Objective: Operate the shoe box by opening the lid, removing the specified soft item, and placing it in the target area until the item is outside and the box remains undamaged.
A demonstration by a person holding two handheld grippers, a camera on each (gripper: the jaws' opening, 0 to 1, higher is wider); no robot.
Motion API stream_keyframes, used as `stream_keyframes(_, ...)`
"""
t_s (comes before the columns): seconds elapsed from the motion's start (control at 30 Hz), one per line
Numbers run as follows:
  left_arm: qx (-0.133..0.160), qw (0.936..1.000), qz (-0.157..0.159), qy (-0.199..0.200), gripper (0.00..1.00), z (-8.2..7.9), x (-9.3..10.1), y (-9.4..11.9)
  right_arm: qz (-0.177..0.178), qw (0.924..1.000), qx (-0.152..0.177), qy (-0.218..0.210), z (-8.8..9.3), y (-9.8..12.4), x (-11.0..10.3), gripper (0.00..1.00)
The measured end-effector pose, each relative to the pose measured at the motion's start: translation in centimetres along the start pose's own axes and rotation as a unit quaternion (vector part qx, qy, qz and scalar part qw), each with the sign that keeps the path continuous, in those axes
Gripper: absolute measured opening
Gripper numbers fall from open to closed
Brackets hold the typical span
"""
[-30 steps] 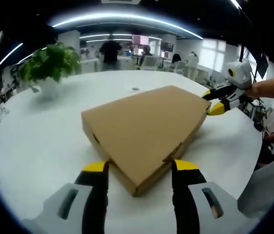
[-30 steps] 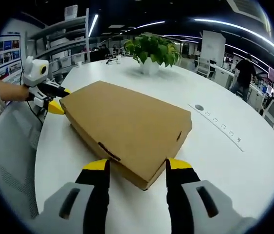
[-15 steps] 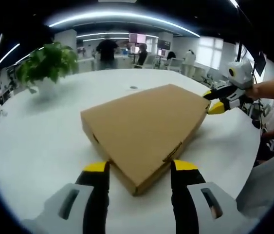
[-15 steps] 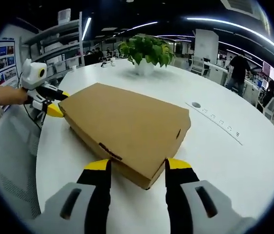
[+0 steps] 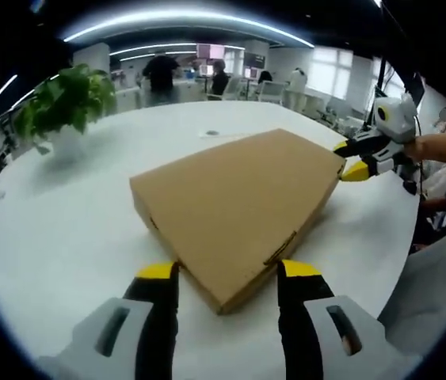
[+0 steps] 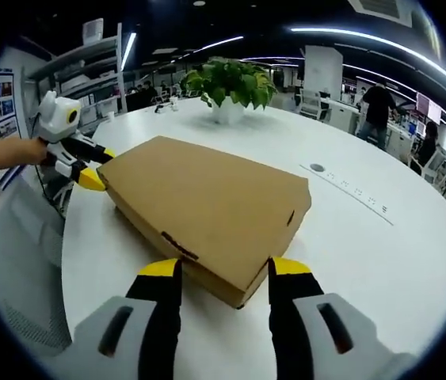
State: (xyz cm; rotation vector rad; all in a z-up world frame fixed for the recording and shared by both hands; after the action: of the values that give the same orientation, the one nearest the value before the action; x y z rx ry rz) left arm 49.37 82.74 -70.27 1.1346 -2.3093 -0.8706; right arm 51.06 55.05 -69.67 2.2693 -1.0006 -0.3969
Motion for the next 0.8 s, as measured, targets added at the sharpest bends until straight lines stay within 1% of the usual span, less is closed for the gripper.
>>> stream_keyframes(0.17, -0.010, 0.9999, 0.010, -0.010, 0.49, 0.0, -0.9, 0.1, 0.012, 0.9999, 0.001, -0.009, -0.1, -0.1, -0.9, 0.40)
stream_keyframes(0.4, -0.033, 0.9987, 0.020, -0.031, 0.49, 0.1, -2.2, 0.4, 0.029, 0.9993, 0.001, -0.025, -0.3, -0.5, -2.5, 0.39)
stream_keyframes(0.6, -0.039, 0.9979, 0.028, -0.043, 0.49, 0.2, -3.1, 0.6, 0.040, 0.9985, 0.007, -0.036, -0.3, -0.6, -3.5, 0.39)
stream_keyframes(0.8, -0.051, 0.9964, 0.034, -0.058, 0.49, 0.2, -3.9, 0.8, 0.047, 0.9978, 0.008, -0.046, -0.5, -0.8, -4.6, 0.39)
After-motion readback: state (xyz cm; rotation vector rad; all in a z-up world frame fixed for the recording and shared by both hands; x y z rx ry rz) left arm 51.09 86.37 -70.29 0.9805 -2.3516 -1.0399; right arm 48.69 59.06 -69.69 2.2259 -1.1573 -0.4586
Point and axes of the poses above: the point that each gripper's makers call its tool centre point, and the gripper's own axes: y roughly backward along the fingers, x roughly to its right, z roughly out of its underside, the point moved 4 cm from there along y, roughly backward along the fingers, and after that the axes turned 5 degrees about -x, right-handed, at the moved point
